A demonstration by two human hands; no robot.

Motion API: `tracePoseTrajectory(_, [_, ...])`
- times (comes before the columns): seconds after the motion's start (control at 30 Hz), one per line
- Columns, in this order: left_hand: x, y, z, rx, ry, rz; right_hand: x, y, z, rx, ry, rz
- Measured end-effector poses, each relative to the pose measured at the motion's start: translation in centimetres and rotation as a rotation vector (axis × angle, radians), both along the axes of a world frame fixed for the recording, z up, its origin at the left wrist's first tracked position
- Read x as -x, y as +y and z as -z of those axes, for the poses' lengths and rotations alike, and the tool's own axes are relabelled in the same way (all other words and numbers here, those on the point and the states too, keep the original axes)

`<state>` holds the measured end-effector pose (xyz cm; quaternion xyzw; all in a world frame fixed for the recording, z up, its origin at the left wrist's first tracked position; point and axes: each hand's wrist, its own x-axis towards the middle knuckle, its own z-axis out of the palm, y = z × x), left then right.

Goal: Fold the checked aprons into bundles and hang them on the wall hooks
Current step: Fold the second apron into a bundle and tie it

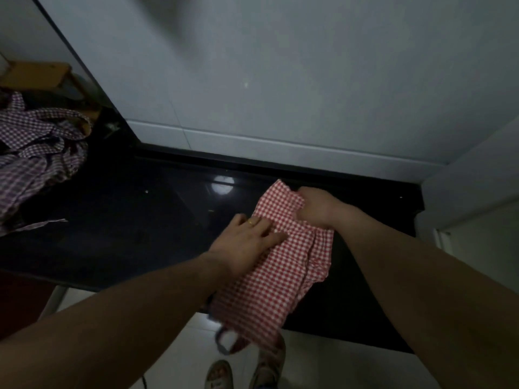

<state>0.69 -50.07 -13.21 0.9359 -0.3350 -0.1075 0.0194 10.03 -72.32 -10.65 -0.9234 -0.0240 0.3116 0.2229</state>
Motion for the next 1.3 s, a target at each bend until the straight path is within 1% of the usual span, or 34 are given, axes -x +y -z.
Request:
tracePoseTrajectory(0.13, [-3.6,-1.0,-1.4,-0.115,-0.039,-0.041,2.9,-2.9,1.1,-0.35,0.055,0.603])
tracePoseTrajectory(0.2, [-3.1,-2.6,-1.3,-0.08,-0.001,-0.141,5.7,-2.5,1.2,-0.462,0.049,0.813])
tracePoseTrajectory(0.3, [-0.4,-4.1,0.6,0.036,0.161,-0.244,9.1,-2.0,1.2,-0.554,0.032,0.99])
tracePoseTrajectory(0.4, [2.4,-4.0,2.0,0.086,0.244,-0.209,10.8,-2.3,1.3,-0.576,0.008,1.111])
tracePoseTrajectory(0.43, [3.2,-4.0,2.1,0.102,0.263,-0.2,11.0,-2.2,1.1,-0.572,-0.039,1.129])
tracePoseTrajectory(0.5, [4.2,-4.5,2.4,0.169,0.287,-0.221,11.2,-1.6,0.2,-0.543,-0.189,1.079])
tracePoseTrajectory(0.57, [4.4,-5.0,2.6,0.282,0.307,-0.271,11.2,0.3,-1.1,-0.501,-0.337,0.967])
tracePoseTrajectory(0.6, [4.3,-4.9,2.6,0.344,0.304,-0.287,11.3,1.6,-2.0,-0.51,-0.391,0.898])
tracePoseTrajectory(0.67, [3.7,-4.4,2.9,0.455,0.287,-0.284,11.6,4.3,-3.3,-0.531,-0.438,0.712])
tracePoseTrajectory(0.7, [3.5,-4.1,3.0,0.477,0.271,-0.249,11.8,5.3,-3.4,-0.503,-0.436,0.605])
tracePoseTrajectory(0.77, [3.5,-3.4,3.1,0.453,0.23,-0.161,12.0,6.8,-2.5,-0.396,-0.371,0.377])
tracePoseTrajectory(0.83, [4.4,-2.8,2.2,0.49,0.226,-0.168,12.2,7.2,-1.0,-0.338,-0.275,0.235])
tracePoseTrajectory(0.9, [5.8,-1.8,1.2,0.624,0.183,-0.314,12.4,7.4,-0.2,-0.358,-0.206,0.199])
tracePoseTrajectory(0.97, [6.6,-0.4,0.4,0.764,0.036,-0.538,12.4,7.5,0.2,-0.387,-0.165,0.179])
tracePoseTrajectory(1.0, [6.8,0.1,0.1,0.824,-0.038,-0.618,12.5,7.4,0.2,-0.383,-0.156,0.157])
tracePoseTrajectory(1.03, [6.3,0.3,-0.4,0.859,-0.098,-0.635,12.5,7.4,0.2,-0.391,-0.162,0.122])
tracePoseTrajectory(1.07, [5.5,0.0,-0.9,0.859,-0.121,-0.584,12.6,7.3,0.2,-0.407,-0.189,0.067])
tracePoseTrajectory(1.1, [4.6,-0.6,-1.6,0.839,-0.103,-0.491,12.7,7.4,0.3,-0.42,-0.225,-0.005])
tracePoseTrajectory(1.17, [2.3,-2.2,-2.0,0.767,0.038,-0.353,13.1,7.2,0.4,-0.402,-0.223,-0.12])
tracePoseTrajectory(1.23, [0.2,-3.0,-1.4,0.7,0.155,-0.35,13.4,7.0,0.7,-0.385,-0.214,-0.196])
tracePoseTrajectory(1.3, [-1.4,-2.5,0.1,0.649,0.203,-0.352,14.0,6.5,1.2,-0.364,-0.311,-0.242])
